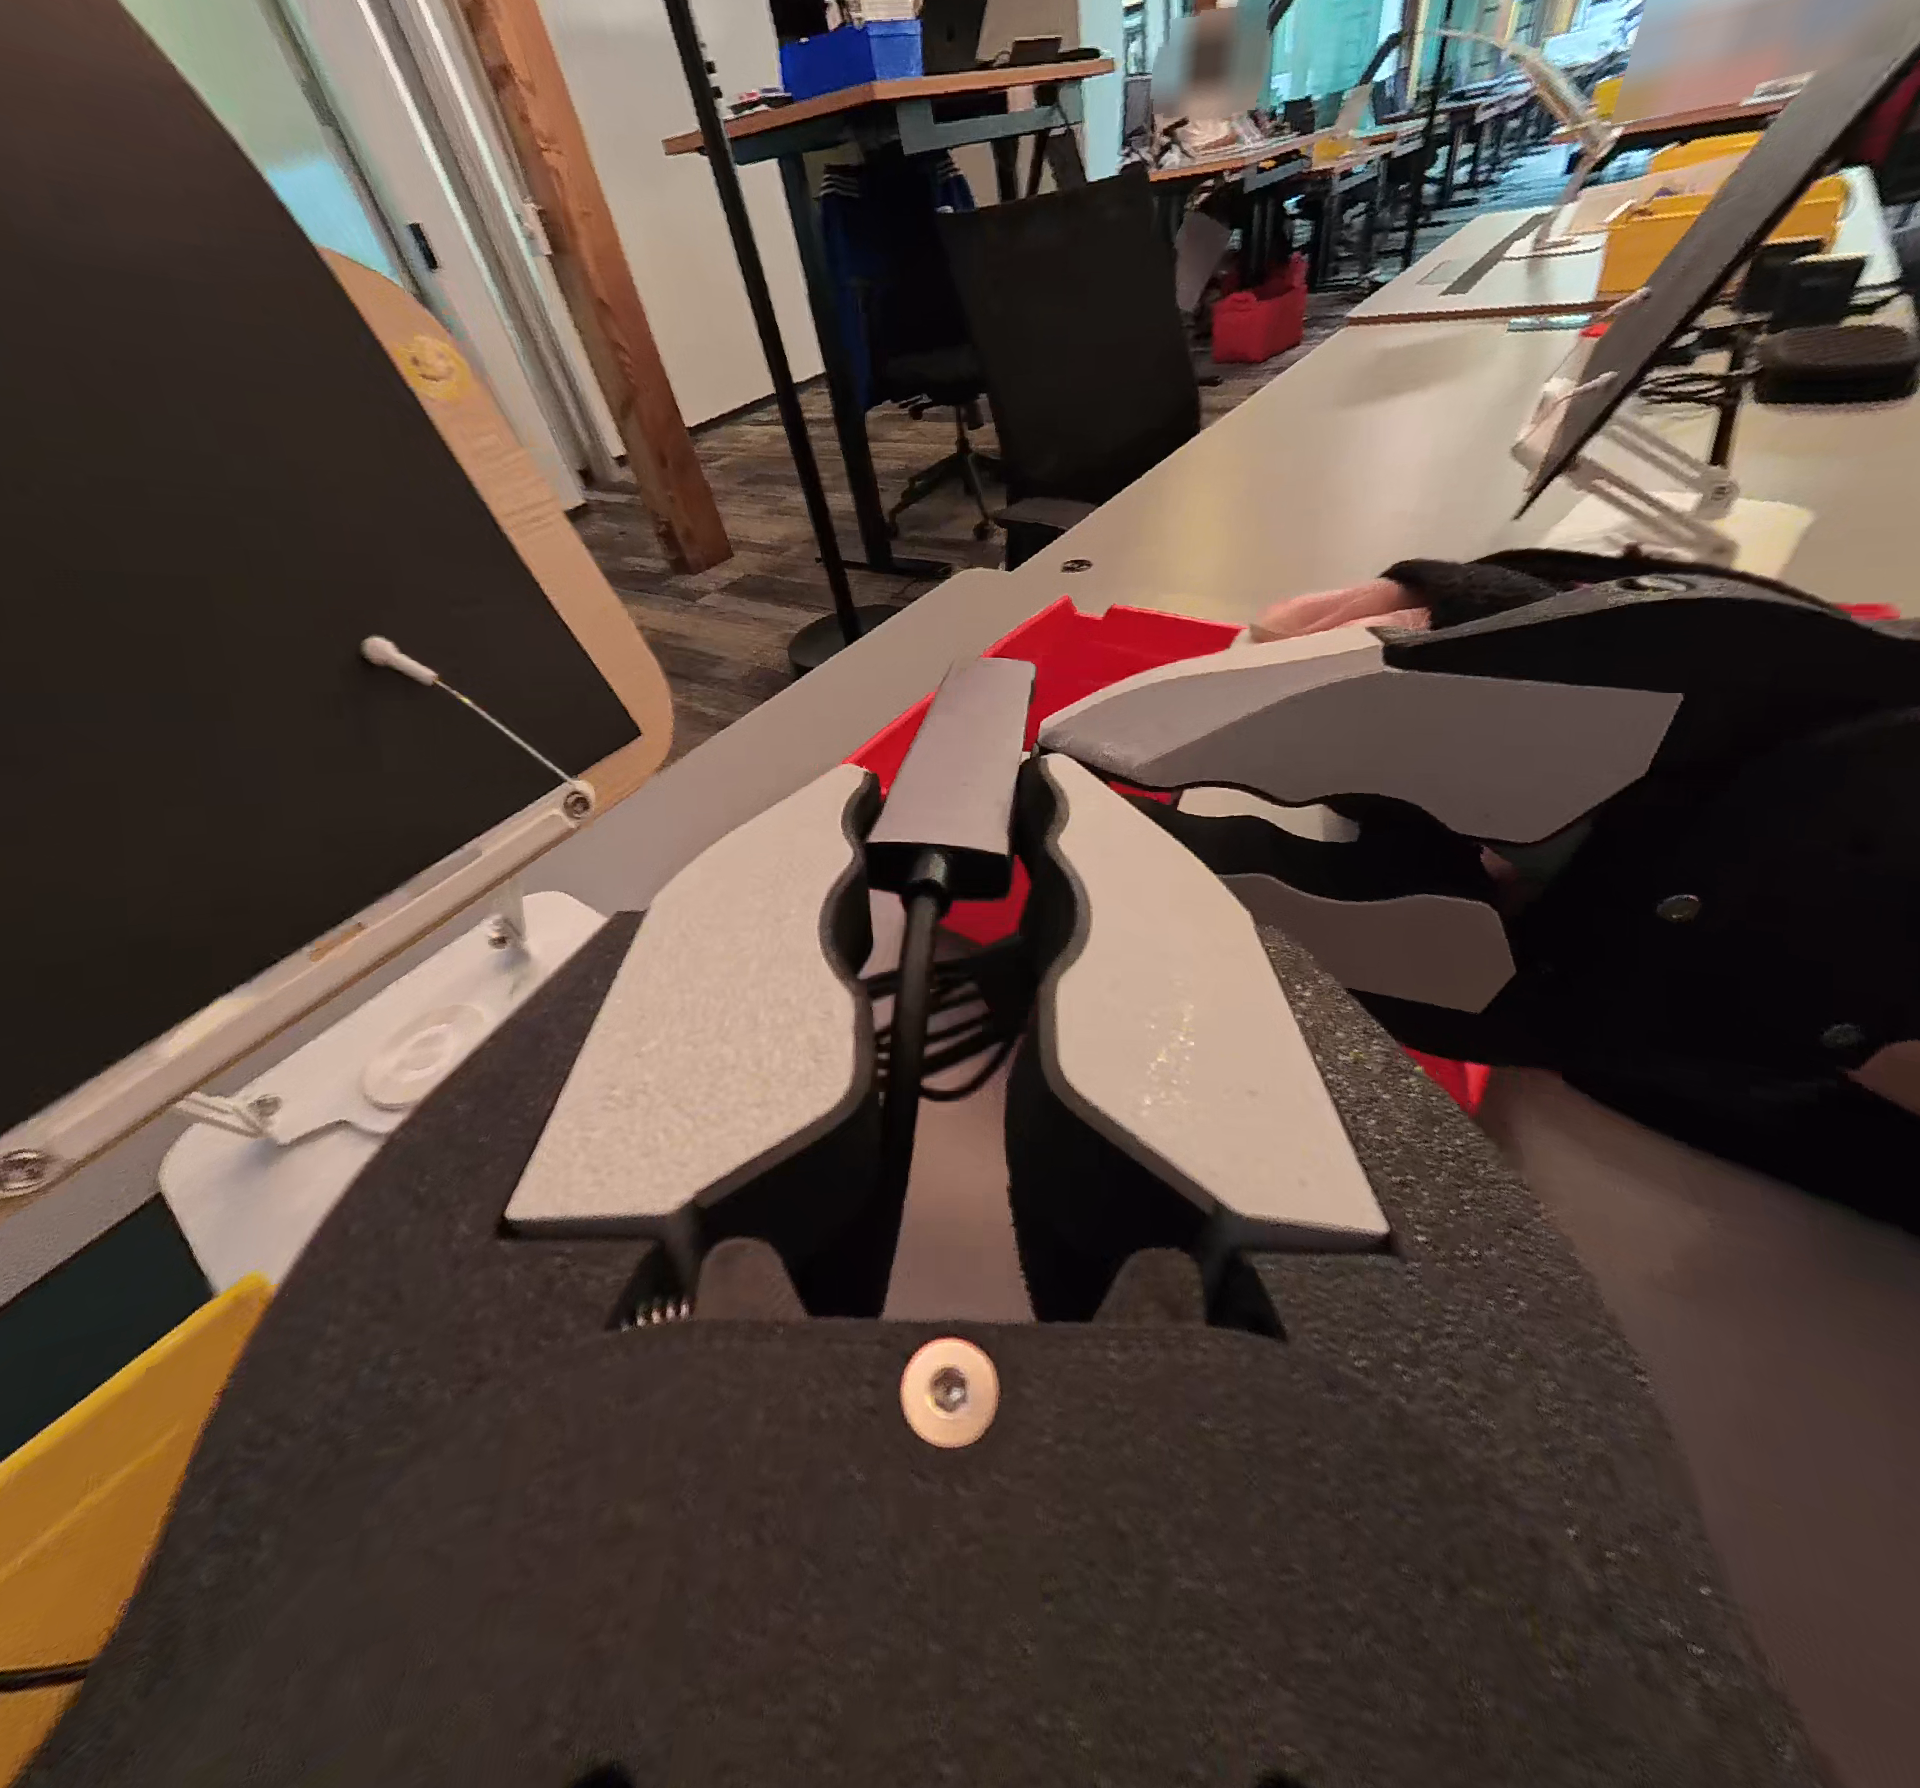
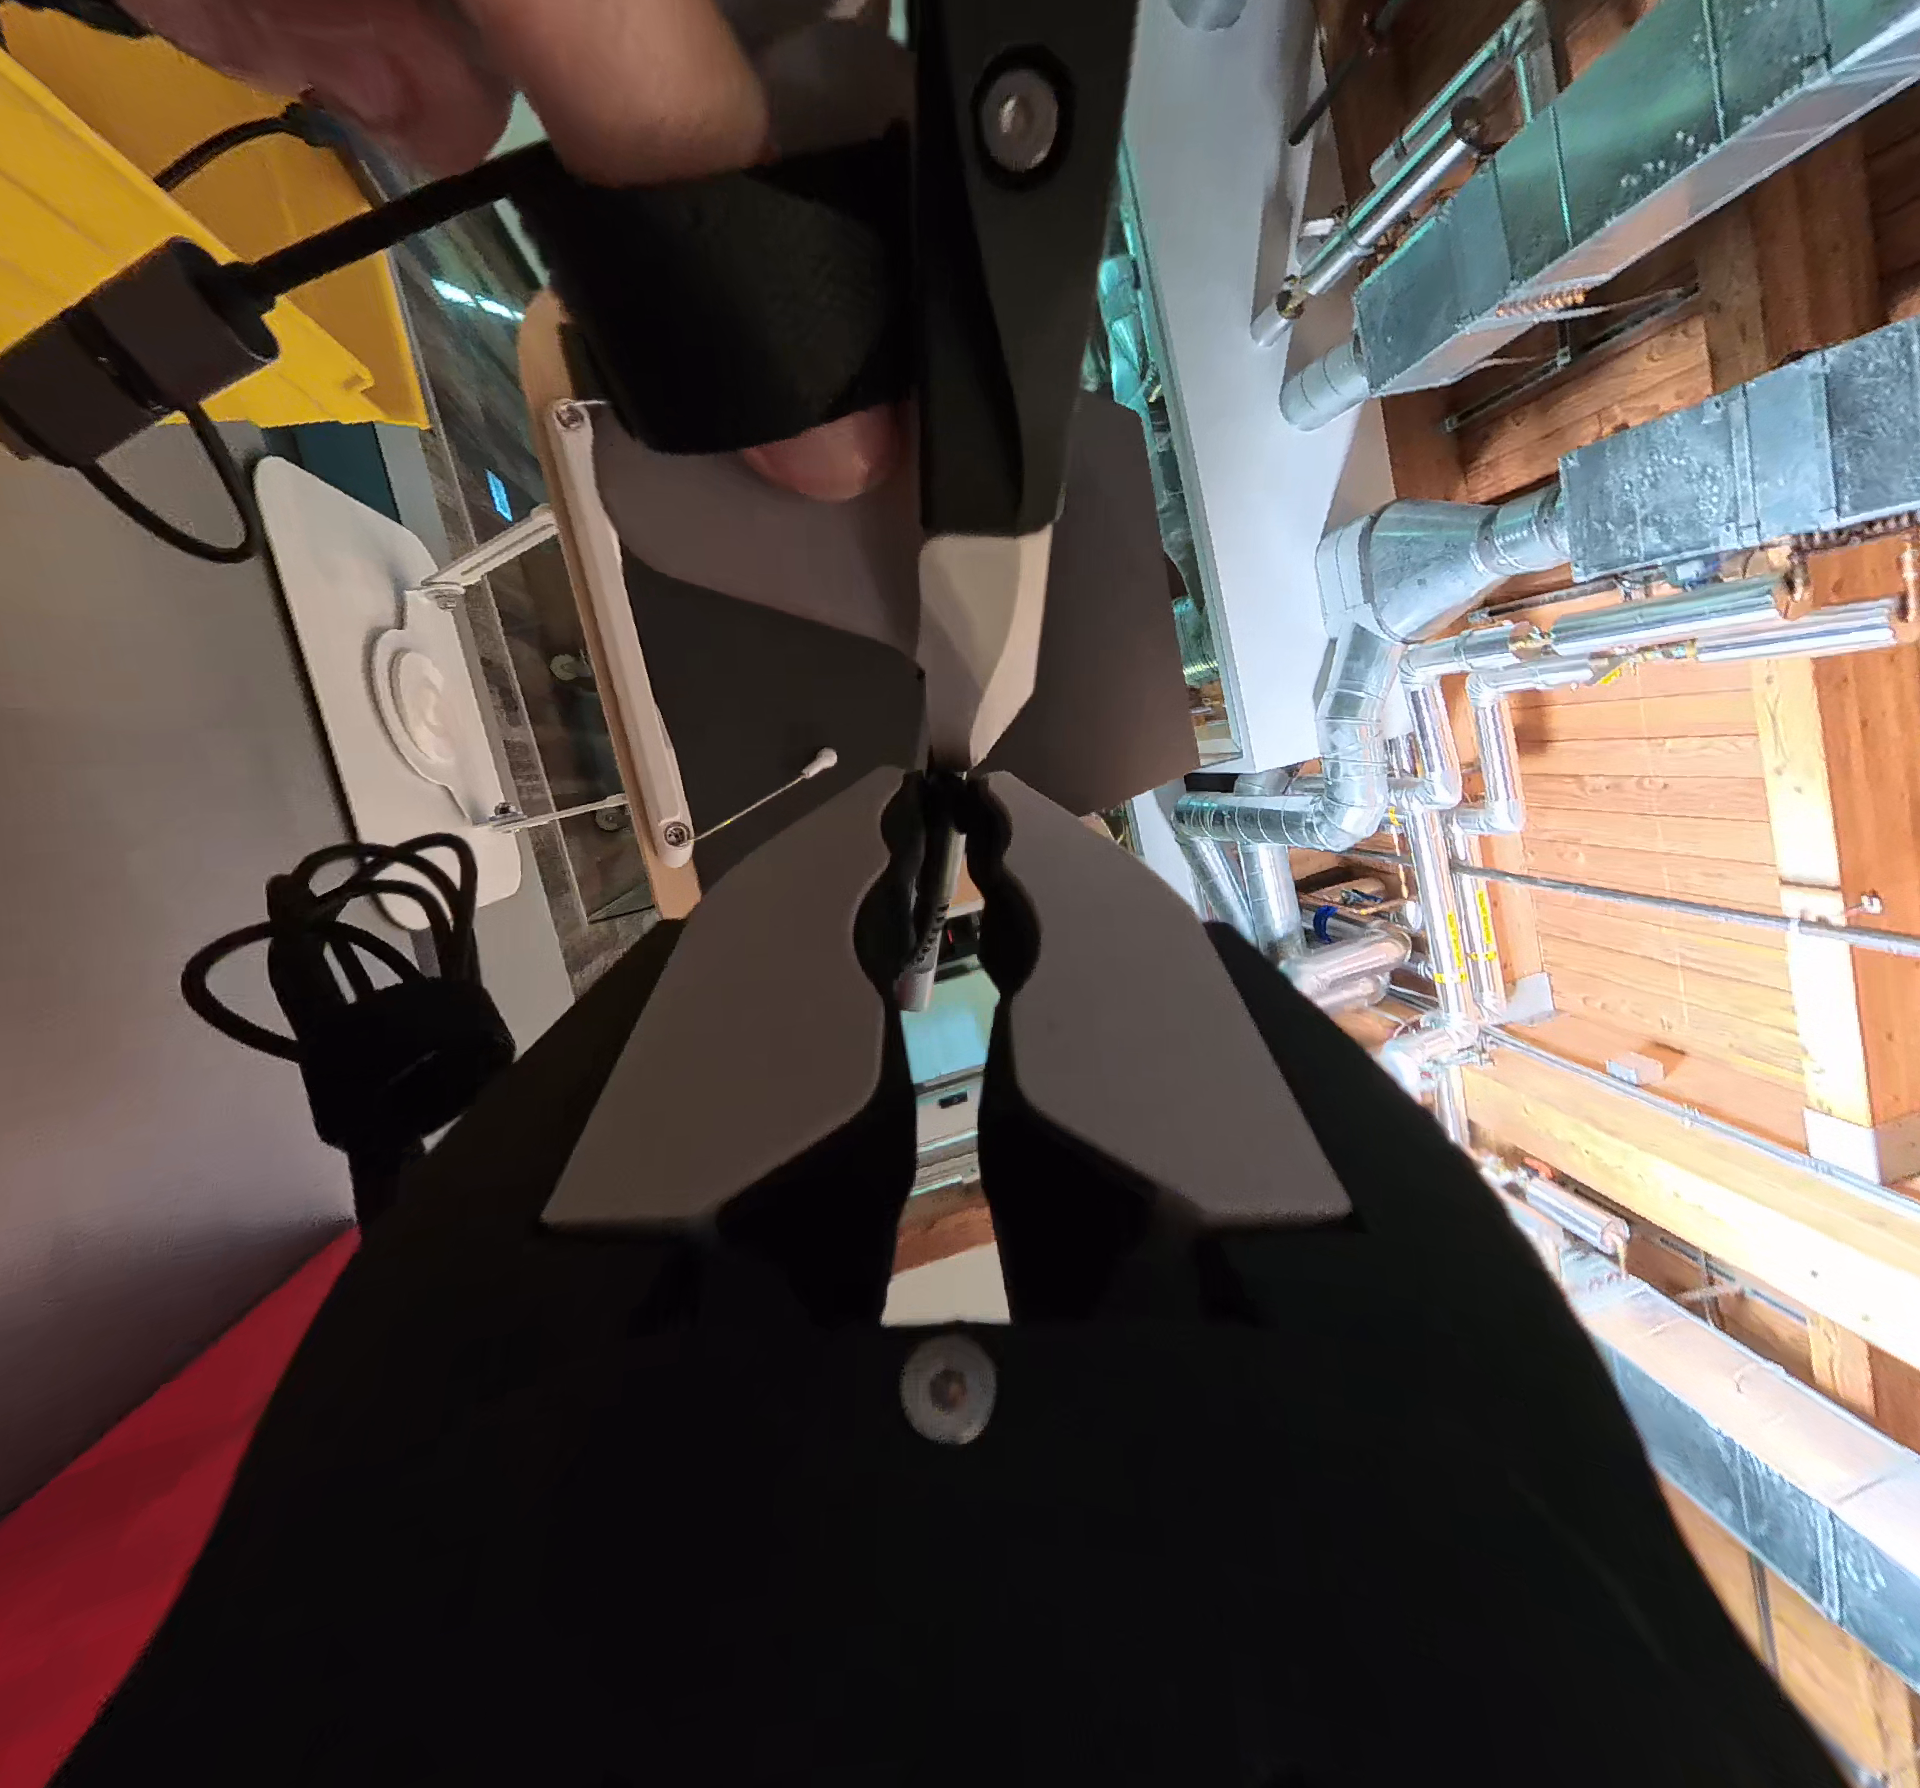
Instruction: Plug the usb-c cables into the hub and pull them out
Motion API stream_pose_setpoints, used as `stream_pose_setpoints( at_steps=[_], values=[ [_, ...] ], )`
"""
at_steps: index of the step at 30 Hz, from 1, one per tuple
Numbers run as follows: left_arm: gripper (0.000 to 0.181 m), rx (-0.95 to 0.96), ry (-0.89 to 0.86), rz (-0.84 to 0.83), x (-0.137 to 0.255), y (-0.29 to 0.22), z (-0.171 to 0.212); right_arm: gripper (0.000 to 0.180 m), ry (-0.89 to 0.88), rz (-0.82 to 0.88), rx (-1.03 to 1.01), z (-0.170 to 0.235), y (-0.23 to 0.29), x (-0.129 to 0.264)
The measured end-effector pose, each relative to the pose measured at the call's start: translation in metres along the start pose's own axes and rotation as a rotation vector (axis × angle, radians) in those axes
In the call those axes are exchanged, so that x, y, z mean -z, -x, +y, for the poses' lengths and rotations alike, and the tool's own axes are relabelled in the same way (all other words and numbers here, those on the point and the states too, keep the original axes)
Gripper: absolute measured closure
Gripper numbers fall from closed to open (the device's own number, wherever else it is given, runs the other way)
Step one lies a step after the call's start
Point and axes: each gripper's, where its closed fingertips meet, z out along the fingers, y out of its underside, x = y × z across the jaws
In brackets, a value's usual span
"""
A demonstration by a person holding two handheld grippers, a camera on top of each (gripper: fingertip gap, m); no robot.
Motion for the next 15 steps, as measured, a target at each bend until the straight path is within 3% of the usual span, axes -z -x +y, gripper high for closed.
stream_pose_setpoints(
  at_steps=[6,15],
  values=[
    [0.156,0.031,-0.01,-0.03,-0.007,0.0,-0.003,0.171,0.034,0.009,0.009,0.007,-0.003,-0.002],
    [0.156,0.101,0.025,0.063,-0.016,0.002,0.008,0.171,0.01,-0.056,0.039,0.012,0.008,-0.004]
  ],
)
